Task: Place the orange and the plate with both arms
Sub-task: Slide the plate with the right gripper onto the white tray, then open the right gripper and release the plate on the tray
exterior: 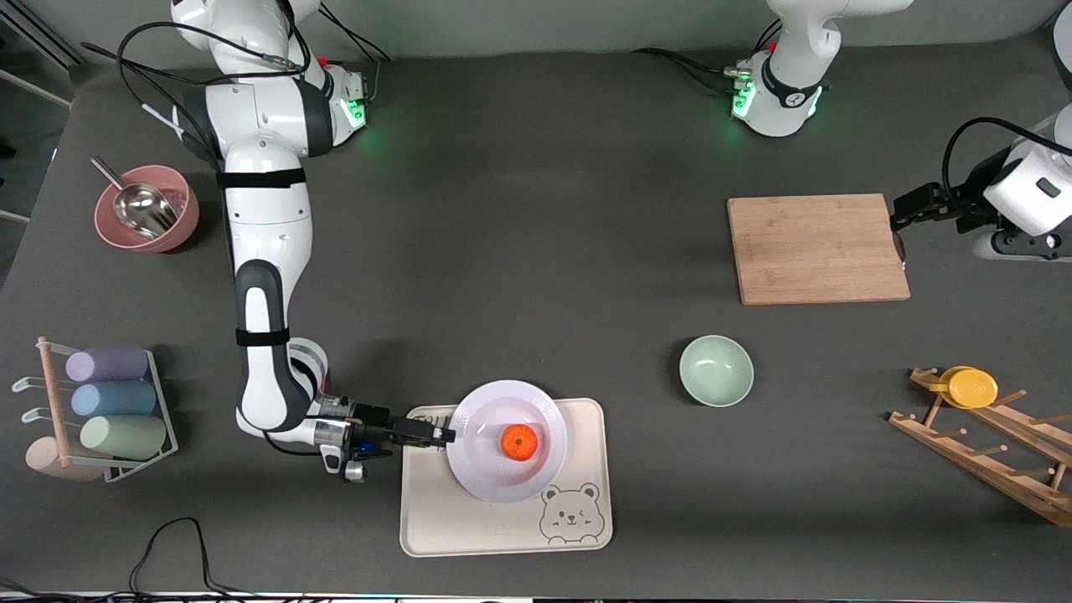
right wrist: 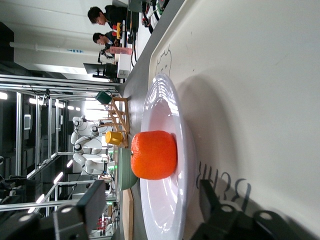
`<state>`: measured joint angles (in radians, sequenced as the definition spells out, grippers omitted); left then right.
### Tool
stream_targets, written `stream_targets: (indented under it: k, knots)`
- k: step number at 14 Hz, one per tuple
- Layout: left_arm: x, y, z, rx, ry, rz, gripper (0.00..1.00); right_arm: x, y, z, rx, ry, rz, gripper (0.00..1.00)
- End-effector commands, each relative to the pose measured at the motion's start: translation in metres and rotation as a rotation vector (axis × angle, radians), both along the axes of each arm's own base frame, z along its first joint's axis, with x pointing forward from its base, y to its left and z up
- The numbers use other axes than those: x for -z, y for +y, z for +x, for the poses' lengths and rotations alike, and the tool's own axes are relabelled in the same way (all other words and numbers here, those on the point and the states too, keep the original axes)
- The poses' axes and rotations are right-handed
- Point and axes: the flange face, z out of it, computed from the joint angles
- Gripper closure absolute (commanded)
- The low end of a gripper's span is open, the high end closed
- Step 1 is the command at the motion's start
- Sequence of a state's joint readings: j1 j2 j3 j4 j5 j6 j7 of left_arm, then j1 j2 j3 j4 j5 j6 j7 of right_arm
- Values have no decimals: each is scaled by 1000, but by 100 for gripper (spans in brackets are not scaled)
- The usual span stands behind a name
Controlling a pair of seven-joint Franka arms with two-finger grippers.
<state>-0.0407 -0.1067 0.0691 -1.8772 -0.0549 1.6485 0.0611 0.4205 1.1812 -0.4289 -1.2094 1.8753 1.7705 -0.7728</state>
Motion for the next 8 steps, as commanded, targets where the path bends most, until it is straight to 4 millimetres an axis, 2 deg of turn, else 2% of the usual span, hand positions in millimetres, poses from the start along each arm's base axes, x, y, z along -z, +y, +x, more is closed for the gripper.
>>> stream_targets:
  k: [1, 3, 4, 5, 8]
  knots:
    - [-8, 2, -5, 18, -24, 8, 0, -21, -15, 7, -46, -20, -69, 0]
    - [-10, 1, -2, 20, -30, 12, 0, -49, -26, 12, -66, 46, -135, 0]
    - [-7, -1, -1, 32, -25, 37, 0, -70, -39, 16, -67, 82, -183, 0]
    - [-7, -1, -1, 39, -25, 55, 0, -94, -43, 19, -78, 108, -230, 0]
    - [-7, 3, -1, 32, -21, 55, 0, -190, -50, 15, -166, 108, -420, 0]
